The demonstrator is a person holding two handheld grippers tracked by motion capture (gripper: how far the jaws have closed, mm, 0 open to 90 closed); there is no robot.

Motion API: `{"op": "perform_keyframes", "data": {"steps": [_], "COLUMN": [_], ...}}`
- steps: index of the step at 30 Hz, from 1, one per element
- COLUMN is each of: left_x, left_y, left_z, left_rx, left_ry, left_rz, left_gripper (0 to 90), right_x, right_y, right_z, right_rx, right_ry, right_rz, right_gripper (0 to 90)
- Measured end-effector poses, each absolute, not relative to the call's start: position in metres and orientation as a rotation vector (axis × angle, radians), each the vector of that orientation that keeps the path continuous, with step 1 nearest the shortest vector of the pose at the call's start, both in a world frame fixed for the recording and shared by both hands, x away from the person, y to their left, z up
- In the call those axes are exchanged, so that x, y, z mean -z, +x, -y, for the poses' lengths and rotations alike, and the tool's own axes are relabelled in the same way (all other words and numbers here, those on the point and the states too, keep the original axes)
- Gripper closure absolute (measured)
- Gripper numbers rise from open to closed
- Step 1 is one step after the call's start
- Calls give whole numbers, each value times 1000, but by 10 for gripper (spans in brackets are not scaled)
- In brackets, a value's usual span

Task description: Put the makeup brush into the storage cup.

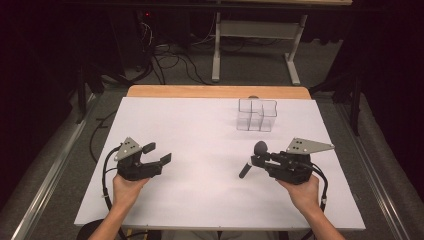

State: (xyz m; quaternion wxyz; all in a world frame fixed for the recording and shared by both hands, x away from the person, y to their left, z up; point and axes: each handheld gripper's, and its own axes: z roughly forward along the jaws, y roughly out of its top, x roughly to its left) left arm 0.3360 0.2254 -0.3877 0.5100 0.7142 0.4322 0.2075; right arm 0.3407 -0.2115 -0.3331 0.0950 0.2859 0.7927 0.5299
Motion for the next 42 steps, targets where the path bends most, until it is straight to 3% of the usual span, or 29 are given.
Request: {"op": "perform_keyframes", "data": {"steps": [42], "left_x": [402], "left_y": [337], "left_z": [-230], "left_rx": [-509], "left_ry": [1704], "left_rz": [-1138], "left_gripper": [274], "right_x": [303], "right_y": [368], "right_z": [231], "right_rx": [-1520], "right_ry": [904], "right_rz": [-2257], "right_gripper": [720]}}
